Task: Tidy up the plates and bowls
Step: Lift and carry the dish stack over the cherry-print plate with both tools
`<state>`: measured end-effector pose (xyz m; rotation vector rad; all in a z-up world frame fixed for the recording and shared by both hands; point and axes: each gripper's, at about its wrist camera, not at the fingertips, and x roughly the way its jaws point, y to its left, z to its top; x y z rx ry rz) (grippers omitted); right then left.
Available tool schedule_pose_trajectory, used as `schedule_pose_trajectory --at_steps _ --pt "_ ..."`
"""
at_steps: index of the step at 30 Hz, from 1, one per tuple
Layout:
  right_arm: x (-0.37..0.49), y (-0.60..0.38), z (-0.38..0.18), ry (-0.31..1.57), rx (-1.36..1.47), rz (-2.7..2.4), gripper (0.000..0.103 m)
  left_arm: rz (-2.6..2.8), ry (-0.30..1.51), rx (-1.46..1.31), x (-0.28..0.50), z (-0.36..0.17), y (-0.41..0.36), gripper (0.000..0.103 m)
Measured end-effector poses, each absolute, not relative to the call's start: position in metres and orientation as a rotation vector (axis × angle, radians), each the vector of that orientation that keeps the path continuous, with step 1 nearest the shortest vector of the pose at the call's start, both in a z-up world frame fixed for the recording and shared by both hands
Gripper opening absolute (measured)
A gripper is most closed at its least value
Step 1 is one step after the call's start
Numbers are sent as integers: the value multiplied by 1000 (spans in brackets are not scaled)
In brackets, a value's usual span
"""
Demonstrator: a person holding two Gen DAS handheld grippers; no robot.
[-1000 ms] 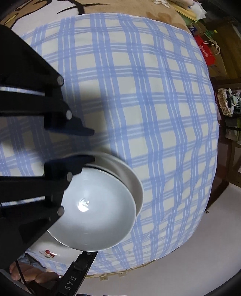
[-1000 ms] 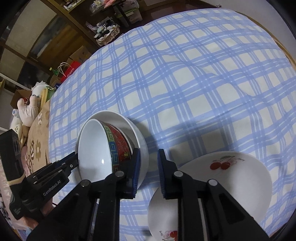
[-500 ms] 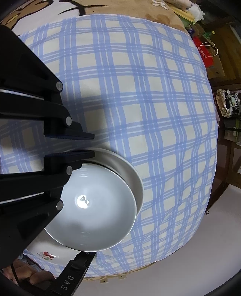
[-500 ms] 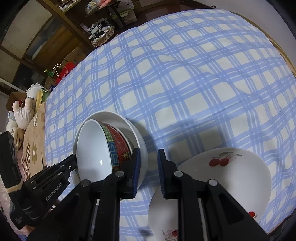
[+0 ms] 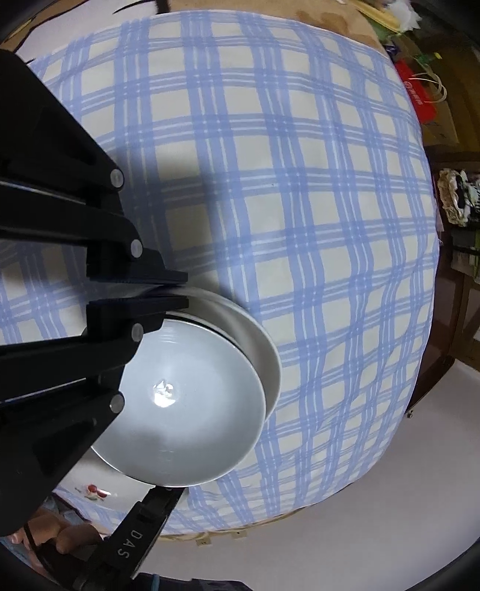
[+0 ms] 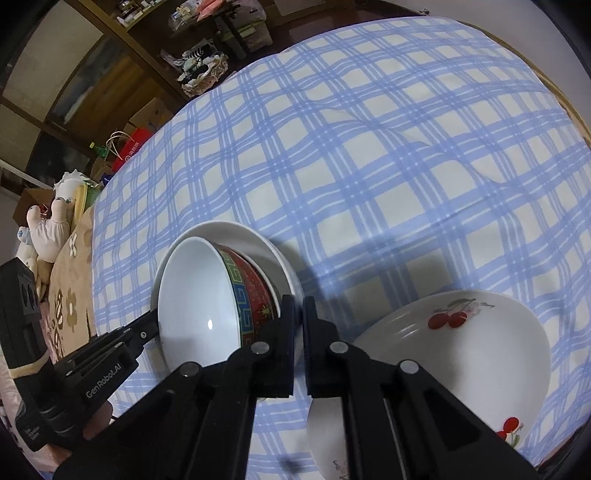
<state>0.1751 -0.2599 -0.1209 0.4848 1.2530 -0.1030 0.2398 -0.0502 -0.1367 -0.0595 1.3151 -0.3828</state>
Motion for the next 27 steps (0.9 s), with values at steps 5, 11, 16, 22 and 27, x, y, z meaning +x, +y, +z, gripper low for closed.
schedule_pose_trajectory --at_steps 5,11,16,22,27 --pt "179 -255 -123 1272 431 -103 8 -377 1297 -18 239 -135 -59 4" --pt "182 -256 -126 1290 441 -99 8 -376 1303 -28 241 -138 -59 4" --pt "181 -255 -126 1286 446 -102 8 -374 1309 -37 242 -139 -59 4" --pt "181 -252 -128 1267 435 -108 8 -371 1319 -41 243 -141 -59 4" --pt "182 -255 -128 1268 440 -101 8 -364 1296 -75 241 -139 -55 4"
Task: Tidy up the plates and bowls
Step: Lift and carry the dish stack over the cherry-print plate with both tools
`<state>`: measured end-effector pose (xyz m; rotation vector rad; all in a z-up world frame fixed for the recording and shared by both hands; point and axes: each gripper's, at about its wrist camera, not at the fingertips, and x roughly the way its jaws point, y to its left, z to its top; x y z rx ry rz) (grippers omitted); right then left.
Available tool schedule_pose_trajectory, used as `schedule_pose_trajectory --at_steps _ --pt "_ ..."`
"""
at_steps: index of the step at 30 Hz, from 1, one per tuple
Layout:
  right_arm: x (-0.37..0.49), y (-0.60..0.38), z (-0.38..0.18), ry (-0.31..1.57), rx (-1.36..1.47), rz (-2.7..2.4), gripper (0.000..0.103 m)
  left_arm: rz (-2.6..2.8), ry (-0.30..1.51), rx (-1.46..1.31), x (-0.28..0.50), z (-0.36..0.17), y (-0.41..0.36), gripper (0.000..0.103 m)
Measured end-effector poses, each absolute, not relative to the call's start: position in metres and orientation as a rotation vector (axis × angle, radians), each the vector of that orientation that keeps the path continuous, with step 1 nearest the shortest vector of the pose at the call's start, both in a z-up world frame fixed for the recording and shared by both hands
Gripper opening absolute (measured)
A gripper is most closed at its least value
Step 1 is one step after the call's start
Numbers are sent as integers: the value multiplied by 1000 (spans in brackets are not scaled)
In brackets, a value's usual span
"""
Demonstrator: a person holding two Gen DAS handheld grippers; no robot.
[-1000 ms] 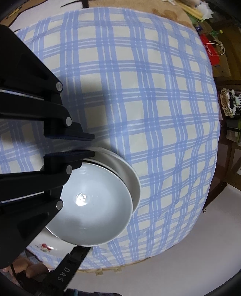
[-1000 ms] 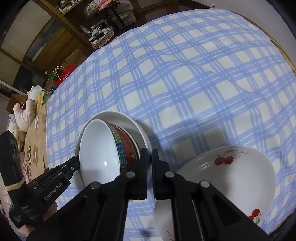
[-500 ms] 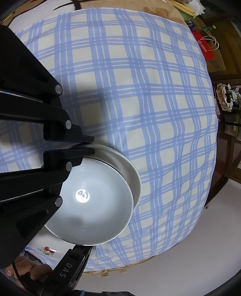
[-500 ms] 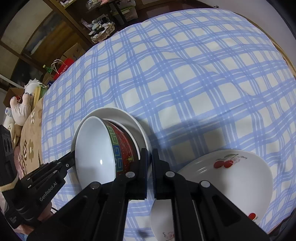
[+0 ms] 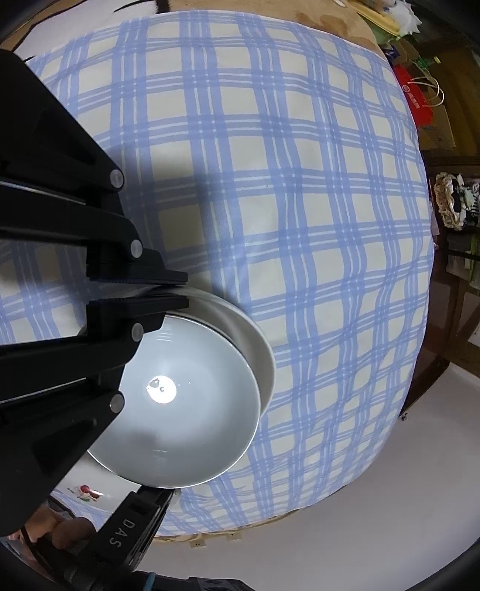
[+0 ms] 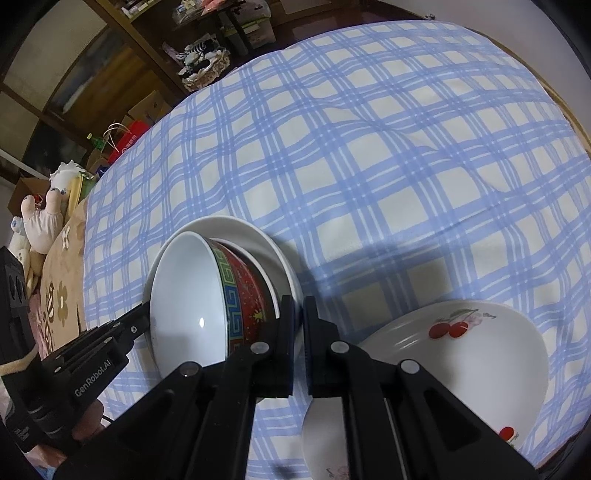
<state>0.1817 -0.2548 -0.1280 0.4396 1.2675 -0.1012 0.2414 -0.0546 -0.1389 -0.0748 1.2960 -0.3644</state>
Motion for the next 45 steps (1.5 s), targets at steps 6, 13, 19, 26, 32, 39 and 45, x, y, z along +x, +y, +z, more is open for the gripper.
schedule_pose_trajectory --at_steps 6,13,19,26,32,39,45 --pt "181 -252 -124 1254 402 -94 8 -382 1278 23 239 -136 -64 3" --pt "181 -250 -119 1261 380 -86 8 -384 1271 17 238 -134 -61 3" --pt "180 -243 -115 1264 348 -88 8 -375 1287 2 238 -131 -56 2" --pt "175 -241 -111 1274 325 -76 6 -387 1271 7 234 -125 -55 2" --pt "170 -240 -109 1277 310 -72 6 -392 1259 22 230 -123 -56 2" --pt "168 -243 -104 1269 329 -74 6 -406 1251 2 229 -121 -54 2" --pt "169 -243 -98 1266 325 -68 6 -412 1258 -16 226 -119 -52 2"
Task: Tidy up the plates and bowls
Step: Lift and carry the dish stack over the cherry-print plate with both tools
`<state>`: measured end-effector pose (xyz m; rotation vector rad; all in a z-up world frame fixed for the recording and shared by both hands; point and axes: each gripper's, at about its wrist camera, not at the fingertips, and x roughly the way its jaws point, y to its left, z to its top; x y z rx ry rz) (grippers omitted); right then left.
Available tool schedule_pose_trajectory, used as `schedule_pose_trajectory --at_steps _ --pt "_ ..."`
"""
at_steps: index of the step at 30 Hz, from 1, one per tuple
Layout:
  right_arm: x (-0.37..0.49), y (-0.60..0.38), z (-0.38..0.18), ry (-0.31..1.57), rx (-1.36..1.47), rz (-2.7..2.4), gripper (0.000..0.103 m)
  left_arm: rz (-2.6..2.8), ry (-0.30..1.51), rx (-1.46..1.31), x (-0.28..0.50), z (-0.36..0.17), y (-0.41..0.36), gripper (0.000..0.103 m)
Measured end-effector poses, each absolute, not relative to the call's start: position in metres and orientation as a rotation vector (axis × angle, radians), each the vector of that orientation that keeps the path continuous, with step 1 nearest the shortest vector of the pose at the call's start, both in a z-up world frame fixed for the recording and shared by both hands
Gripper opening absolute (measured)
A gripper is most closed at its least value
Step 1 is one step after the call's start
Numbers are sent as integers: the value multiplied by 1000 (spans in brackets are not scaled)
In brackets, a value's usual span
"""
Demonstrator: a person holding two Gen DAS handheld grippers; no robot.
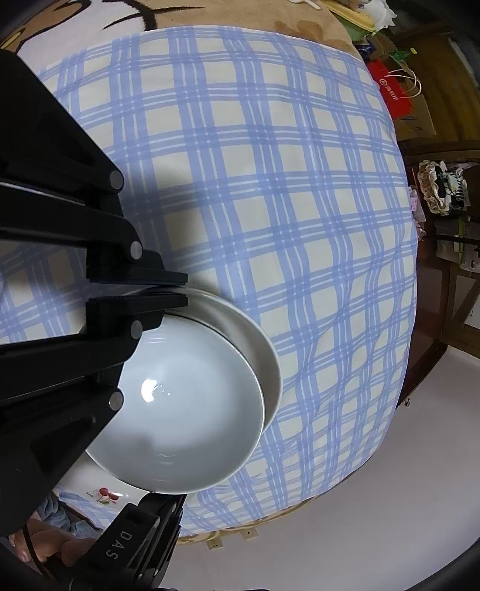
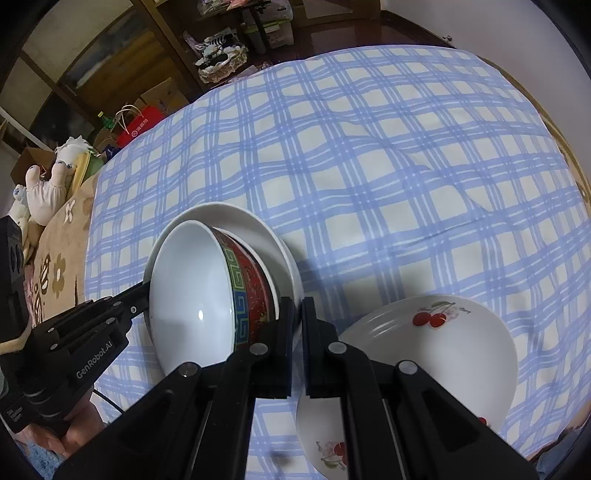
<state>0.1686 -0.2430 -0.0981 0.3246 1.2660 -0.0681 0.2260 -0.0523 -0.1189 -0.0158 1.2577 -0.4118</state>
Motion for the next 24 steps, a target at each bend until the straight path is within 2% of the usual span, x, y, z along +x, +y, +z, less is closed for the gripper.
schedule_pose_trajectory --at_steps 14,24 --pt "155 -250 -64 1234 338 -72 6 -436 1203 -22 213 -84 -57 2" --pt "114 -280 -24 1190 357 -145 6 -505 1170 5 185 -46 -92 3"
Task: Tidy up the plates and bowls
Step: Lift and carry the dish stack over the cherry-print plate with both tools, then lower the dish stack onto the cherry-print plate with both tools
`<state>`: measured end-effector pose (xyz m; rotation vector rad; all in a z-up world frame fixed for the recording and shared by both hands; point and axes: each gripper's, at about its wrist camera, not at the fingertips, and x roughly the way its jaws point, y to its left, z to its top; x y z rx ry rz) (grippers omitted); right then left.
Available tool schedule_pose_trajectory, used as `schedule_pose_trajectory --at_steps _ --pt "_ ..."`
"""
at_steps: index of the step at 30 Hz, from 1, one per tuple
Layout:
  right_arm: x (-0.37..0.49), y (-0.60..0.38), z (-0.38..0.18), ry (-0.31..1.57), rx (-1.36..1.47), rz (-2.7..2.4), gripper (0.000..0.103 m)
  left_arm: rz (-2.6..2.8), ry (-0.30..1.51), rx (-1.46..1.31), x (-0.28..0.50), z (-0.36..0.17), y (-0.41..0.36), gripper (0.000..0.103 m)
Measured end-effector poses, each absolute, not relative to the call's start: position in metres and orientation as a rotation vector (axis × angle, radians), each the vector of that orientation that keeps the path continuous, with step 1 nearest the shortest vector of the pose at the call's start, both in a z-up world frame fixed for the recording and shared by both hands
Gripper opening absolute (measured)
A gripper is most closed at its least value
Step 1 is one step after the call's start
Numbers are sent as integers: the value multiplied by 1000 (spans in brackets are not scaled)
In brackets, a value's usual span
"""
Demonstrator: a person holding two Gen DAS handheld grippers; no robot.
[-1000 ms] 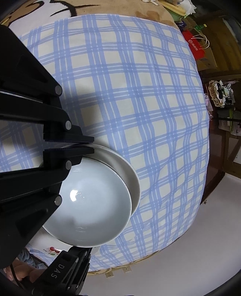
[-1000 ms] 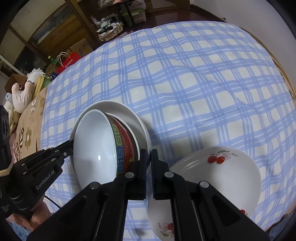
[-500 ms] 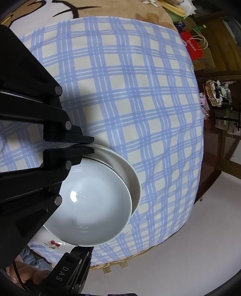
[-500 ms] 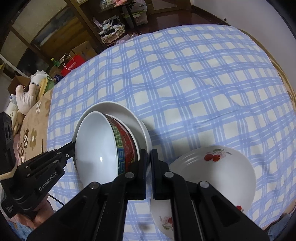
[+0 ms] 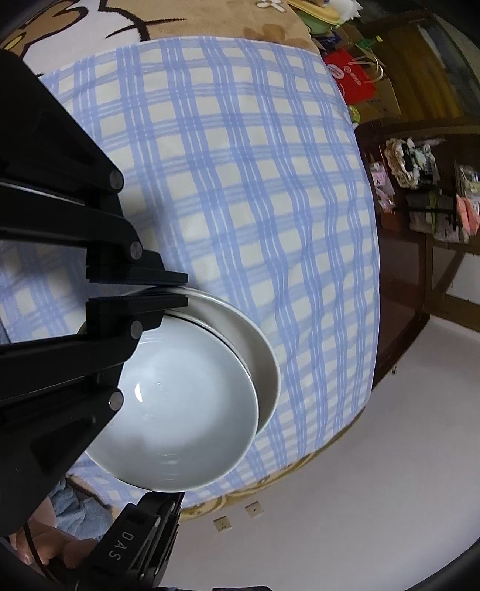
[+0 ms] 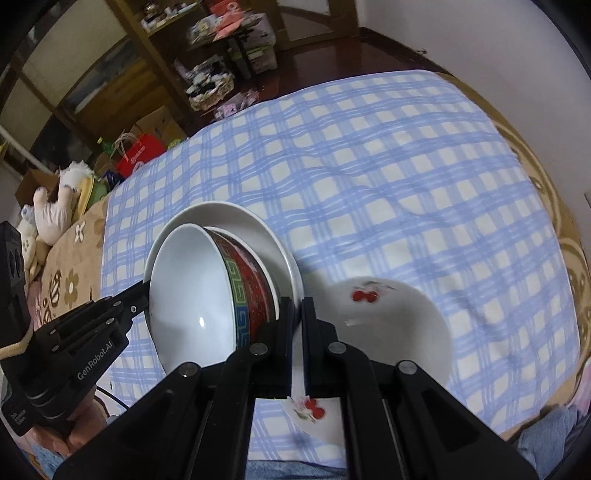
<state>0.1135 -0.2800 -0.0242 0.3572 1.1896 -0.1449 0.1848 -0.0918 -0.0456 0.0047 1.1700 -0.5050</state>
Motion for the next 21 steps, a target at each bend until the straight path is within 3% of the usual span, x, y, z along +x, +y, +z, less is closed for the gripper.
schedule_pose_trajectory --at_steps 11,21 --pt "59 -328 -28 1196 400 -218 6 -566 1196 89 141 -52 -153 2" --pt "49 -360 -90 1289 465 -260 6 -527 1304 141 140 -107 -190 2"
